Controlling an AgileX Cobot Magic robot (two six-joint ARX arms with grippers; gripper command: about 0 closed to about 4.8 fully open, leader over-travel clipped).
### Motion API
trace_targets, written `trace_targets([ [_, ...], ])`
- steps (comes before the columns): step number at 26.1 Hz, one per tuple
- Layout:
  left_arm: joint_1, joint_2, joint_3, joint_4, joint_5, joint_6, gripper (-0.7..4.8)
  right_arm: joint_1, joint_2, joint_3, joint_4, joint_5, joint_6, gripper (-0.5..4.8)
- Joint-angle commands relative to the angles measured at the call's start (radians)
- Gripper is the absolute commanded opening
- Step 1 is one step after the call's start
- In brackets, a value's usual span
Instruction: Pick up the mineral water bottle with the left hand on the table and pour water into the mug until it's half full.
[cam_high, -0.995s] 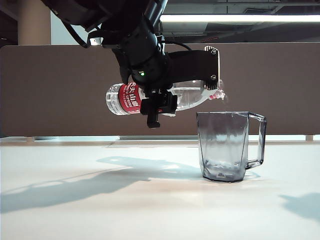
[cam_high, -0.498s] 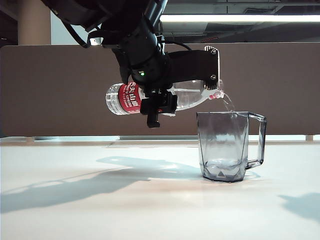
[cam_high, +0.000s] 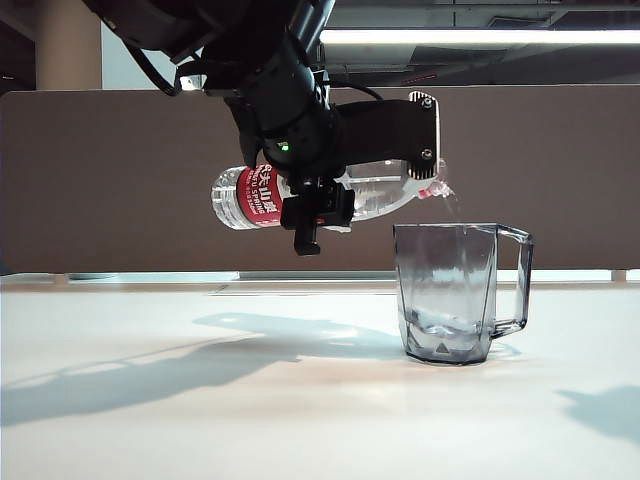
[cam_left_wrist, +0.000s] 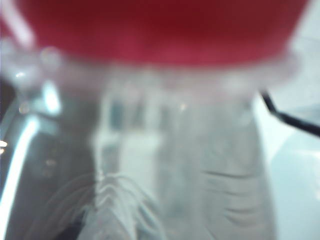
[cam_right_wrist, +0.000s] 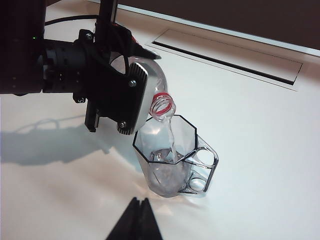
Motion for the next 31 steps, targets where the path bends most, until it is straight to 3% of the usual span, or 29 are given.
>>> trace_targets([
  [1, -0.001, -0.008, 0.010, 0.043, -0.010, 0.007, 2.13, 0.000, -0.001, 0.009, 0.017, -0.003, -0.003, -0.02],
  [31, -0.001, -0.008, 0.010, 0.044, -0.029, 0.030, 2.13, 0.000, -0.001, 0.009, 0.017, -0.003, -0.003, -0.02],
])
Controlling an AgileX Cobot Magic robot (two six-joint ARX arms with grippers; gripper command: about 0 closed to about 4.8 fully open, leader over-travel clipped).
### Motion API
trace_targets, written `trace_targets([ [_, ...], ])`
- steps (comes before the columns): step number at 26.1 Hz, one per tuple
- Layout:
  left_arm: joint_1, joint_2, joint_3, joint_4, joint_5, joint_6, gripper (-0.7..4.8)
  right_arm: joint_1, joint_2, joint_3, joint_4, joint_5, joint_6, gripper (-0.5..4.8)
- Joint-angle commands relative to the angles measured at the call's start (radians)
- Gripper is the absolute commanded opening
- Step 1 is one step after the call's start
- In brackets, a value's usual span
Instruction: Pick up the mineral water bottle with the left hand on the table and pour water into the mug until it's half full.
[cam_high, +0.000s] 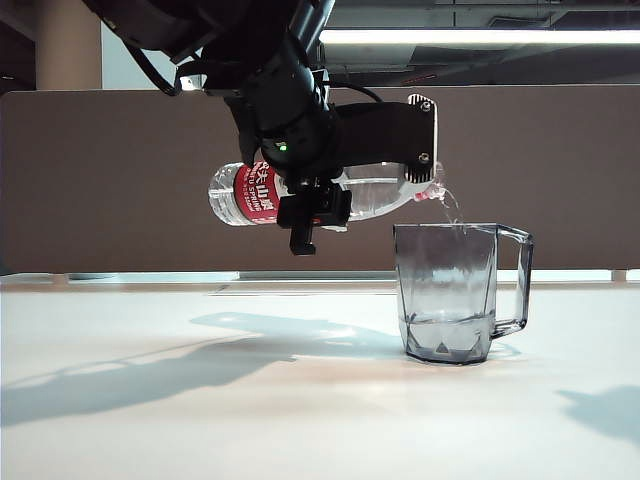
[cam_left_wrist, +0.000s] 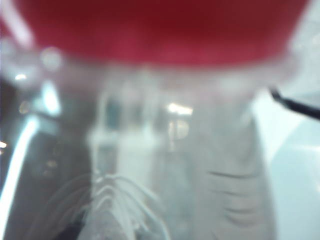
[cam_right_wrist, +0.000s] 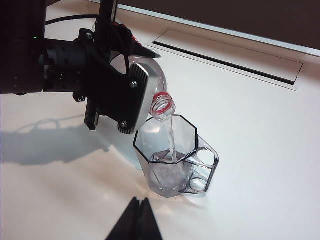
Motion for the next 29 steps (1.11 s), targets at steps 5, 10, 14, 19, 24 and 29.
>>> trace_targets([
  [5, -0.001, -0.008, 0.010, 0.044, -0.010, 0.005, 2.13, 0.000, -0.001, 0.009, 0.017, -0.002, -0.003, -0.02],
  [10, -0.001, -0.008, 0.010, 0.044, -0.010, 0.005, 2.13, 0.000, -0.001, 0.009, 0.017, -0.002, -0.003, -0.02],
  [14, -0.001, -0.008, 0.010, 0.044, -0.010, 0.005, 2.13, 0.000, -0.001, 0.009, 0.017, -0.002, -0.003, -0.02],
  [19, -0.001, -0.008, 0.010, 0.044, -0.010, 0.006, 2.13, 0.000, -0.001, 0.009, 0.017, -0.002, -0.003, -0.02],
  [24, -0.001, -0.008, 0.010, 0.044, -0.011, 0.006, 2.13, 0.000, -0.001, 0.009, 0.017, -0.002, -0.003, -0.02],
  [29, -0.001, -0.008, 0.010, 0.044, -0.016, 0.006, 2.13, 0.000, -0.001, 0.009, 0.017, -0.002, -0.003, -0.02],
])
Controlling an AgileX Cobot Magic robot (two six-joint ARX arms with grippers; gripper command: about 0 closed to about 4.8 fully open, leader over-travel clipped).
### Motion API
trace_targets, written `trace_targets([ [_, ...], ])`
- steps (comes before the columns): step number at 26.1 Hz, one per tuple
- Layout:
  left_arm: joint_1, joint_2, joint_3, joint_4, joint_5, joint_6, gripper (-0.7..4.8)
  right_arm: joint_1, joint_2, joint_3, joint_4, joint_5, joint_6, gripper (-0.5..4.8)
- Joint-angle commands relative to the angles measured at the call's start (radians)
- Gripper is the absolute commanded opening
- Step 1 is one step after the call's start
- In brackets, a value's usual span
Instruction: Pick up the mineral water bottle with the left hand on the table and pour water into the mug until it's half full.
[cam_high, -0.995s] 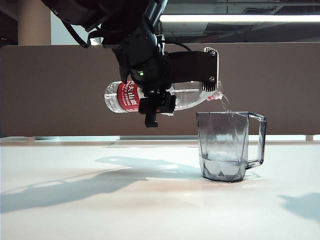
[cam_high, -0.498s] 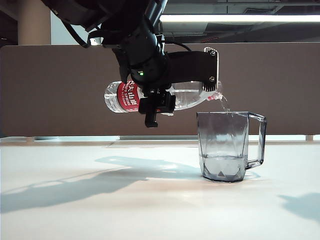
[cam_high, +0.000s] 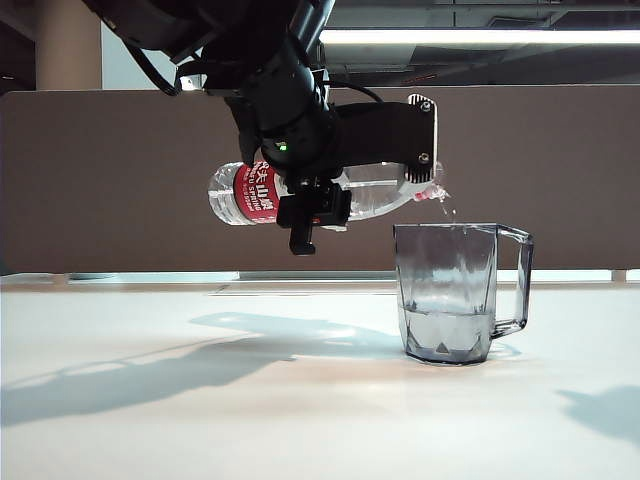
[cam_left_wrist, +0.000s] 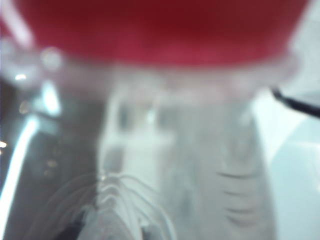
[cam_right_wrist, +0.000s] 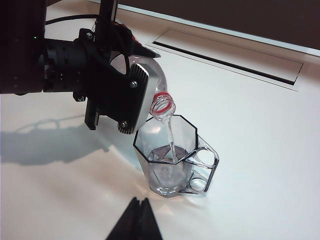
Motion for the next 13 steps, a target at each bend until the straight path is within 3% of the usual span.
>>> trace_targets([
  [1, -0.001, -0.008, 0.010, 0.043, -0.013, 0.005, 2.13, 0.000, -0.001, 0.009, 0.018, -0.002, -0.003, -0.02],
  [13, -0.001, -0.008, 0.010, 0.044, -0.013, 0.038, 2.13, 0.000, -0.001, 0.009, 0.018, -0.002, -0.003, -0.02],
])
